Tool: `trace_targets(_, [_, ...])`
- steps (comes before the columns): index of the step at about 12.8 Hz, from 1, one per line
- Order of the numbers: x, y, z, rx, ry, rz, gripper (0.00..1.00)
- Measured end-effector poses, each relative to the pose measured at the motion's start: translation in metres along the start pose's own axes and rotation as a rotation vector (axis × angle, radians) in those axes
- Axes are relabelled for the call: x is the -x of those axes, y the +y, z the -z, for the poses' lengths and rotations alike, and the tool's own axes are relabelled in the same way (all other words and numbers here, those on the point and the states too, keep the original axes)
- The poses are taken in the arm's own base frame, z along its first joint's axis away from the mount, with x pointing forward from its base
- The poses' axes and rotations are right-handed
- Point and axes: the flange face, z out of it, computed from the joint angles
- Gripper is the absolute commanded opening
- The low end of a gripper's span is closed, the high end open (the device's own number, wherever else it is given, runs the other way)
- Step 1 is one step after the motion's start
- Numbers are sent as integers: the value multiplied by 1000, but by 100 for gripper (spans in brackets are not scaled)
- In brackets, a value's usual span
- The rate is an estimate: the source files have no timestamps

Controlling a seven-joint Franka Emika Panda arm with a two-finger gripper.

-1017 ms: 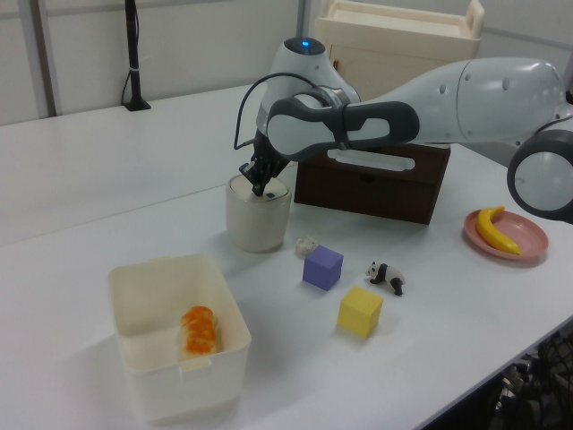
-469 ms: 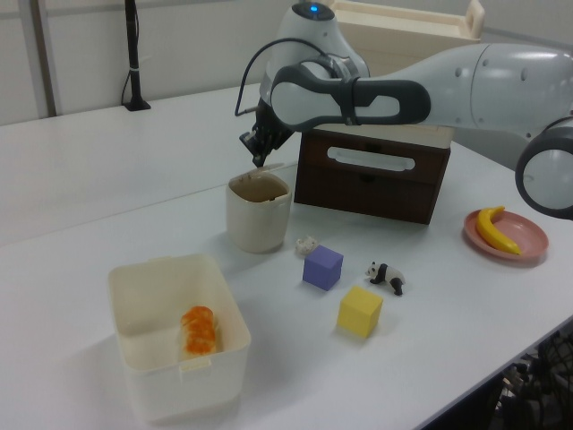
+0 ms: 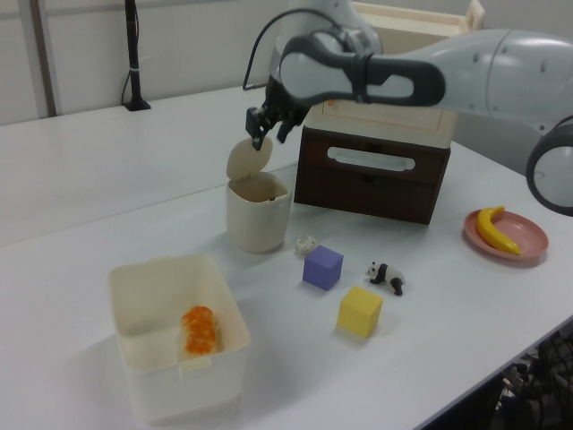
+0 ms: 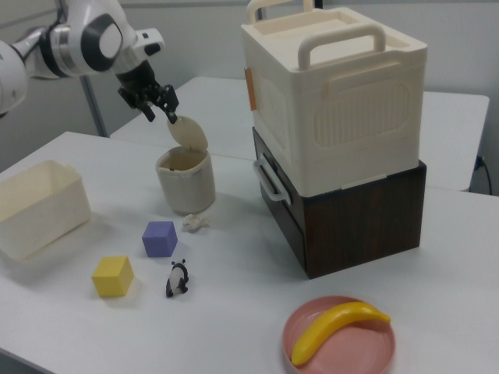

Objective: Open the trash can
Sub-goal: 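Lift the gripper upward to swing the trash can lid open, then release the lid and raise the gripper away from the trash can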

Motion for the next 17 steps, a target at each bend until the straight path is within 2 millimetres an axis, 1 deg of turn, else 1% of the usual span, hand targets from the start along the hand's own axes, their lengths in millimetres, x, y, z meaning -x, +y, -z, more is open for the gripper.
trace_targets(1, [1,2,18,4,-2,-6,81])
trace_targets(2, [2,4,29,6,3,-8,100])
trace_targets(3, [4,6,43,9,4,-13,100])
trace_targets(4, [8,11,52,16,-15,-20,100])
trace_targets(7, [22,29,69,44,-102,-46,100])
trace_targets(9, [37,44,82,67,-196,-67,100])
trace_targets(11, [54,50,94,88,-288,-75,100])
trace_targets(12, [65,52,106,102,-336,-78,100])
trace_targets(15, [82,55,132,114,-369,-84,100])
trace_targets(17, [90,55,150,115,-353,-85,100])
